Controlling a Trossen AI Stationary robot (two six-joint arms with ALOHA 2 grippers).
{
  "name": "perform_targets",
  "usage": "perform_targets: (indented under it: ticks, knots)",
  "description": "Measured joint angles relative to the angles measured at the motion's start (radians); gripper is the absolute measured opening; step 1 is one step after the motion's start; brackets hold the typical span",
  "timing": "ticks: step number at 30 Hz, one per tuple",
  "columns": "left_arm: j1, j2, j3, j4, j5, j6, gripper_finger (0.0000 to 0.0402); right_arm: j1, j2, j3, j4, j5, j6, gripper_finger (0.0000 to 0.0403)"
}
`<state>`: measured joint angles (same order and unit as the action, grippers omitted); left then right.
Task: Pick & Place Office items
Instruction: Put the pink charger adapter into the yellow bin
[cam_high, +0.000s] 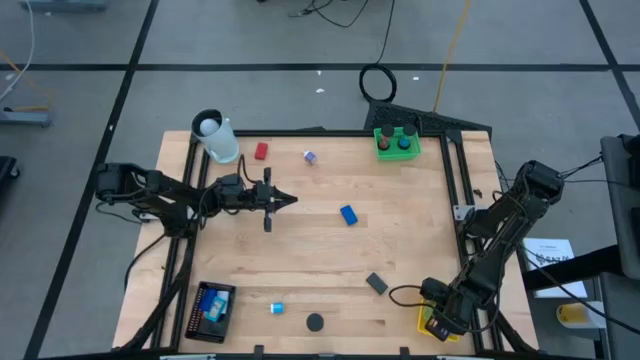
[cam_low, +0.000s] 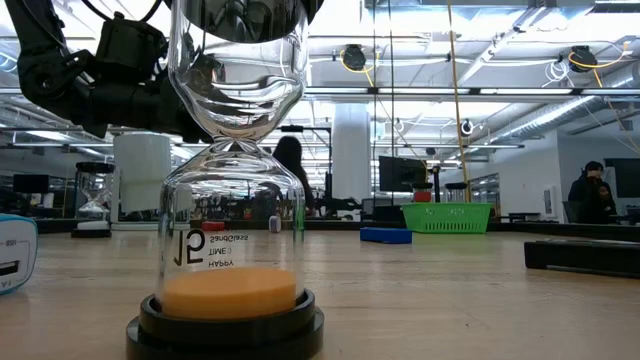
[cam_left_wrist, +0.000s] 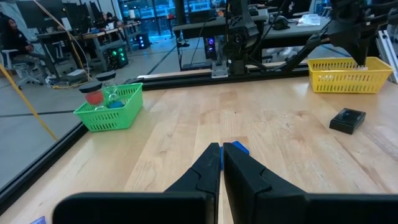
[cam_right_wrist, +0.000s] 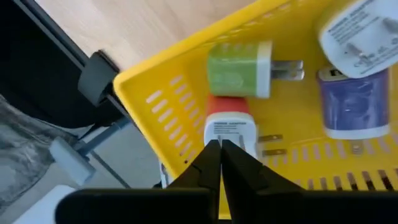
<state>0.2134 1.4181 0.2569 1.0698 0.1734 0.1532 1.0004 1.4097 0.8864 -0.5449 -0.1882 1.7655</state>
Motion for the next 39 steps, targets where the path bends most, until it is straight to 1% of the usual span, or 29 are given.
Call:
perform_targets:
  ticks: [4,10,14,18,22,28,31,35,39]
  knots:
    - [0.000,0.000,0.000,-0.003,0.000,0.000,0.0026,0.000,0.000,0.000,0.038,0.000,0.000,0.0001]
    - [0.000,0.000,0.000,-0.003,0.000,0.000,0.0026,0.000,0.000,0.000,0.122,0.000,-0.053,0.0001]
    - [0.000,0.000,0.000,-0.004,0.000,0.000,0.0026,0.000,0.000,-0.006,0.099,-0.025,-0.039,0.0001]
    - [0.000,0.000,0.000,-0.004,0.000,0.000,0.0026,-0.008,0.000,-0.044,0.108,-0.030,-0.024,0.0007]
    - [0.000,0.000,0.000,-0.005,0.000,-0.001,0.0026,-0.024,0.000,-0.069,0.104,-0.043,-0.024,0.0030]
    - [0.000,0.000,0.000,-0.005,0.000,0.000,0.0026,-0.034,-0.006,-0.069,0.093,-0.075,-0.026,0.0089]
    - [0.000,0.000,0.000,-0.005,0.000,0.000,0.0026,-0.033,-0.021,-0.069,0.082,-0.079,-0.018,0.0107]
    - [0.000,0.000,0.000,-0.005,0.000,0.000,0.0026,-0.033,-0.060,-0.069,0.023,-0.078,0.007,0.0106]
    - [0.000,0.000,0.000,-0.005,0.000,0.000,0.0026,-0.033,-0.100,-0.069,-0.053,-0.076,0.019,0.0087]
